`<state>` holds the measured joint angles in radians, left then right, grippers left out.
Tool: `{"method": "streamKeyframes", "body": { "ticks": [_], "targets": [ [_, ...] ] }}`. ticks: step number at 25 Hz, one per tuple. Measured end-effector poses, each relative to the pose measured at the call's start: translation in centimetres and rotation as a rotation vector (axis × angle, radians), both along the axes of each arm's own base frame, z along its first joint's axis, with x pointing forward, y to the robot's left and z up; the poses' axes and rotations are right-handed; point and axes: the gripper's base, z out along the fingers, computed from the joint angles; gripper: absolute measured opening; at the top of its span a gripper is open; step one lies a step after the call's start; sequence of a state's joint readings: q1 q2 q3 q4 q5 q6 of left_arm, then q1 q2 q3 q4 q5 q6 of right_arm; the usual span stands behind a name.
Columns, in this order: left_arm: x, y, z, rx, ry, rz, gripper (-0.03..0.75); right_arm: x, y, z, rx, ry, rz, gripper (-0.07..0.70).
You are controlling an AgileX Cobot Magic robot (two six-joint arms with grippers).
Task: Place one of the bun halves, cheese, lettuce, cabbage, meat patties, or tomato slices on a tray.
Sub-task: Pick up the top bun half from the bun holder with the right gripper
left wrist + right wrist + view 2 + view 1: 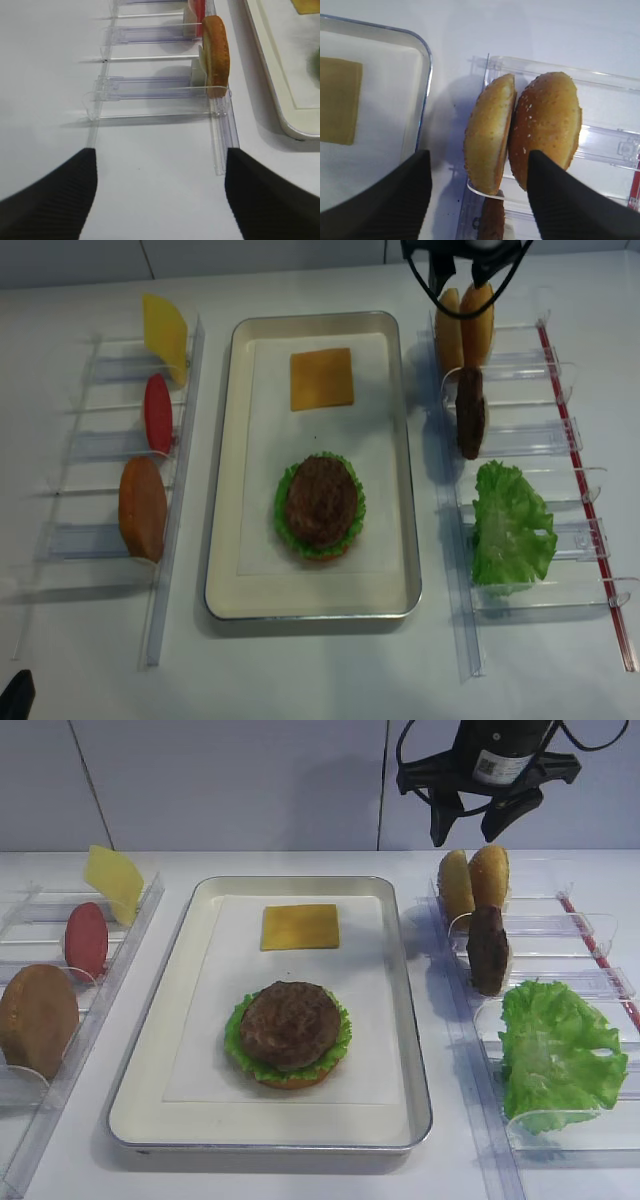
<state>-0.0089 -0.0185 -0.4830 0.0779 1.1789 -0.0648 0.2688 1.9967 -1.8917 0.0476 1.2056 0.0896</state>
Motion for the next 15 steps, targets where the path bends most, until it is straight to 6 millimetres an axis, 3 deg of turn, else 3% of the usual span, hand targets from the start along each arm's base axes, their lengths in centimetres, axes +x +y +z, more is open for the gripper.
{"method": "streamKeyframes", "body": {
  "ticks": [11,15],
  "targets": [
    [0.0,0.0,0.0,0.000,0.000,0.000,0.530,1.1,0.3,-2.2,-0.008,0.023,-0.009,0.417],
    [0.0,0.0,0.0,0.000,0.000,0.000,0.530,1.5,0.4,-3.0,-0.007,0.023,-0.013,0.378]
  ]
}}
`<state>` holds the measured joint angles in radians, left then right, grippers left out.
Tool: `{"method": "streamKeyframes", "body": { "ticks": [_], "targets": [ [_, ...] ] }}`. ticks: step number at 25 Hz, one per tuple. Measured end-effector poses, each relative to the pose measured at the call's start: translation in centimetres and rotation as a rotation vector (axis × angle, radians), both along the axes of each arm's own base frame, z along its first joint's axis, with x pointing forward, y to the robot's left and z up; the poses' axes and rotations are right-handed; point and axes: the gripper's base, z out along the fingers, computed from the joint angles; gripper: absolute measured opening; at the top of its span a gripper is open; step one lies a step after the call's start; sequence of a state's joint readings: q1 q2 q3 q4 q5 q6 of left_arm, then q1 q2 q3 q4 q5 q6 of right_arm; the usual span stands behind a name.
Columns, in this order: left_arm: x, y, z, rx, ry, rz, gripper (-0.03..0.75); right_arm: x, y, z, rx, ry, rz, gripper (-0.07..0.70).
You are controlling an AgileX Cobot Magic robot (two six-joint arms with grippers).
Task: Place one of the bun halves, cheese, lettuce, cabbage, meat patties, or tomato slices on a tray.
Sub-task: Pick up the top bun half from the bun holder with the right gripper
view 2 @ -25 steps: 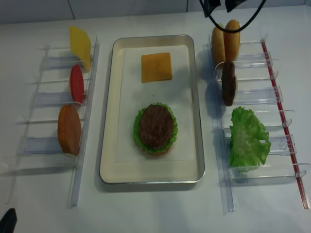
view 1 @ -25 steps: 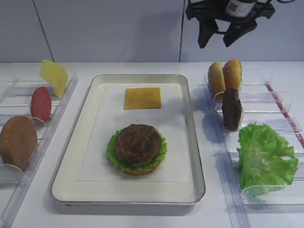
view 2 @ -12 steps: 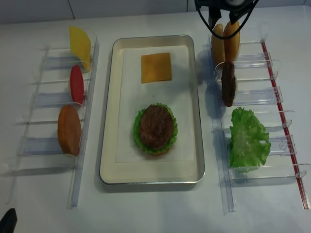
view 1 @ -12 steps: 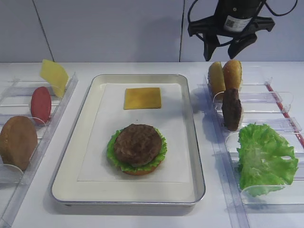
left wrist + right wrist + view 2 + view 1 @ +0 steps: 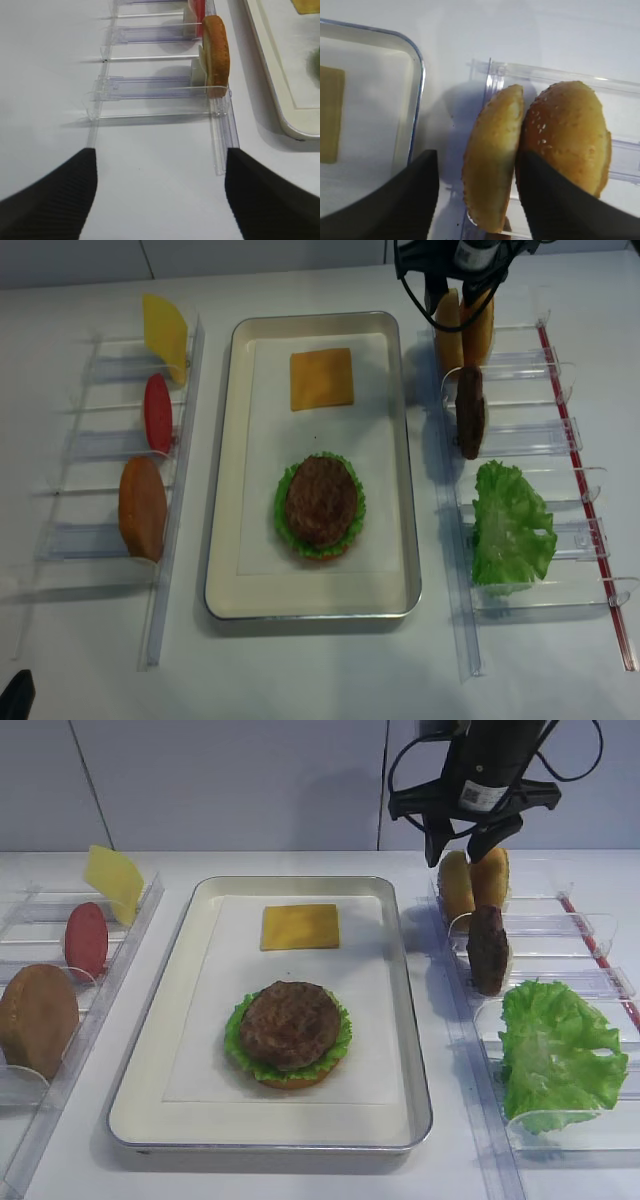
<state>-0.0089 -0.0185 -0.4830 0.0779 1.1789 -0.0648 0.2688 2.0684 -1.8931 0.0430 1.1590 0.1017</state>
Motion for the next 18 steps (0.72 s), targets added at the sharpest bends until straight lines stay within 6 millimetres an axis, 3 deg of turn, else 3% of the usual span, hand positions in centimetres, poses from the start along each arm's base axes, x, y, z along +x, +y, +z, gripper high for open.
{"method": "streamKeyframes", "body": {
  "ticks": [18],
  "targets": [
    [0.0,0.0,0.0,0.000,0.000,0.000,0.530,0.7,0.0,-1.3,-0.012,-0.004,-0.034,0.336]
  ]
}}
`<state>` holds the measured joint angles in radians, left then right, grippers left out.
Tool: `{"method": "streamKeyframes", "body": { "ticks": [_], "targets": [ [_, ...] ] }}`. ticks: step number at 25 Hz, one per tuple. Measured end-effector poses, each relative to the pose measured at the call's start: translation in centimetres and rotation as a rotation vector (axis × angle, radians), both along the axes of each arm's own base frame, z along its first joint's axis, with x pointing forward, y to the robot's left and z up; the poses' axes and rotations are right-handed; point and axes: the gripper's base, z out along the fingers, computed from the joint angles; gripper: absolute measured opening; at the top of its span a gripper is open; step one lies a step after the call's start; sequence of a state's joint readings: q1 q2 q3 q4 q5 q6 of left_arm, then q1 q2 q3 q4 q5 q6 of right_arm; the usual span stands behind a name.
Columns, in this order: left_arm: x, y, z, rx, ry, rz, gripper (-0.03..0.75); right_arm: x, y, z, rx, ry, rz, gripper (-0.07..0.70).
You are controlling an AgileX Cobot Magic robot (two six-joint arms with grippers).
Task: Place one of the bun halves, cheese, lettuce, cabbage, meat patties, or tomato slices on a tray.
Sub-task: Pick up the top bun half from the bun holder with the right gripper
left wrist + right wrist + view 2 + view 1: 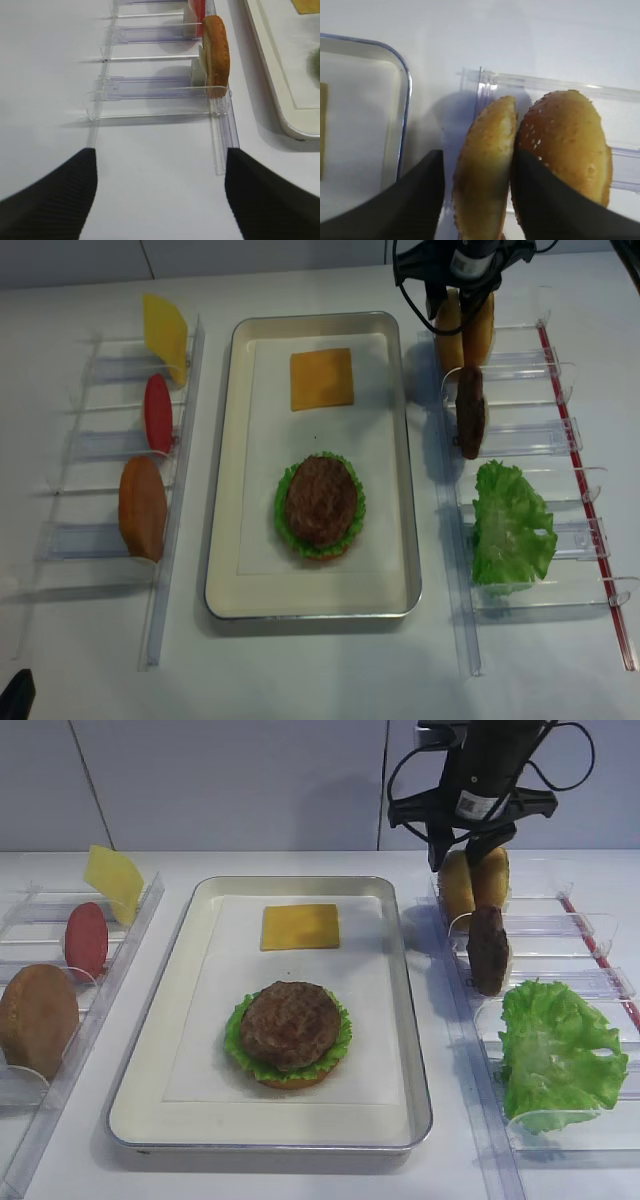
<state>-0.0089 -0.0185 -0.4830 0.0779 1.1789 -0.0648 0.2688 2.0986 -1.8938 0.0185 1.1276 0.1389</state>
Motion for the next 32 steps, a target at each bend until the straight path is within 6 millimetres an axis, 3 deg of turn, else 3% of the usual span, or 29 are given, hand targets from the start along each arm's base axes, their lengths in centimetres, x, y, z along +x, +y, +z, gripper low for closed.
{"method": "streamKeyframes", "body": {
  "ticks": [11,32],
  "targets": [
    [0.00,0.00,0.00,0.000,0.000,0.000,0.530,0.37,0.11,-0.80,-0.001,0.013,-0.007,0.242],
    [0.00,0.00,0.00,0.000,0.000,0.000,0.530,-0.09,0.03,-0.31,0.000,0.036,-0.010,0.236]
  ]
}}
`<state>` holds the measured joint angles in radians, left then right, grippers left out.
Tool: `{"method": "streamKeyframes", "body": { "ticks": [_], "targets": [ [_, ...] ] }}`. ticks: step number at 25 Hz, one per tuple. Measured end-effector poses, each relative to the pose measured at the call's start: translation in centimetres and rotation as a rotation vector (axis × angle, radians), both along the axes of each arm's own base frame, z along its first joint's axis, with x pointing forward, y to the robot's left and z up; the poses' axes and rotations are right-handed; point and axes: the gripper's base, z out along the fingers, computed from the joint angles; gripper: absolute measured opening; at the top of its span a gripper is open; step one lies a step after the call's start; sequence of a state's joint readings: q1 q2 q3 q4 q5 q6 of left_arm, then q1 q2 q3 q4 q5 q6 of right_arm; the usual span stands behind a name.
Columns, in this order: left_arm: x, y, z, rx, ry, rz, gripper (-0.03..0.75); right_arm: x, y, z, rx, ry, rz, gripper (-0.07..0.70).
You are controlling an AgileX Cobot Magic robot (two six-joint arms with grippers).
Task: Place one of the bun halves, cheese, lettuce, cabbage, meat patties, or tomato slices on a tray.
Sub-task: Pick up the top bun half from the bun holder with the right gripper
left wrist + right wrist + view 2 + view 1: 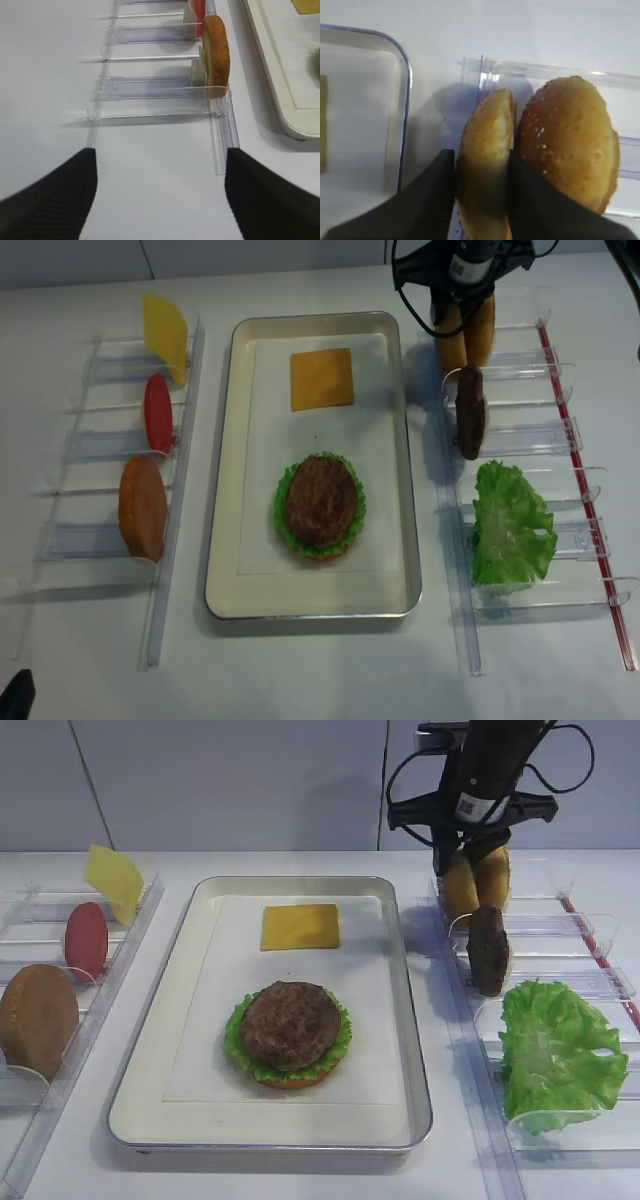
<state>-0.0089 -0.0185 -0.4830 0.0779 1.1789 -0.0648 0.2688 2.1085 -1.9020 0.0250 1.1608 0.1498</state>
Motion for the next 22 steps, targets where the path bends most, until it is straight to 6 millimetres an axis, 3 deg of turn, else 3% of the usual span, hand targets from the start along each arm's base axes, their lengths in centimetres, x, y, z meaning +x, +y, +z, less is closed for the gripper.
{"method": "streamKeyframes", "body": {
  "ticks": [6,16,22],
  "targets": [
    [0.0,0.0,0.0,0.000,0.000,0.000,0.529,-0.5,0.0,1.8,0.027,-0.017,-0.001,0.232],
    [0.0,0.0,0.0,0.000,0.000,0.000,0.529,-0.7,0.2,7.2,0.084,-0.125,0.004,0.232],
    [0.0,0.0,0.0,0.000,0.000,0.000,0.529,-2.2,0.7,10.5,0.189,-0.170,0.036,0.232]
  ]
}}
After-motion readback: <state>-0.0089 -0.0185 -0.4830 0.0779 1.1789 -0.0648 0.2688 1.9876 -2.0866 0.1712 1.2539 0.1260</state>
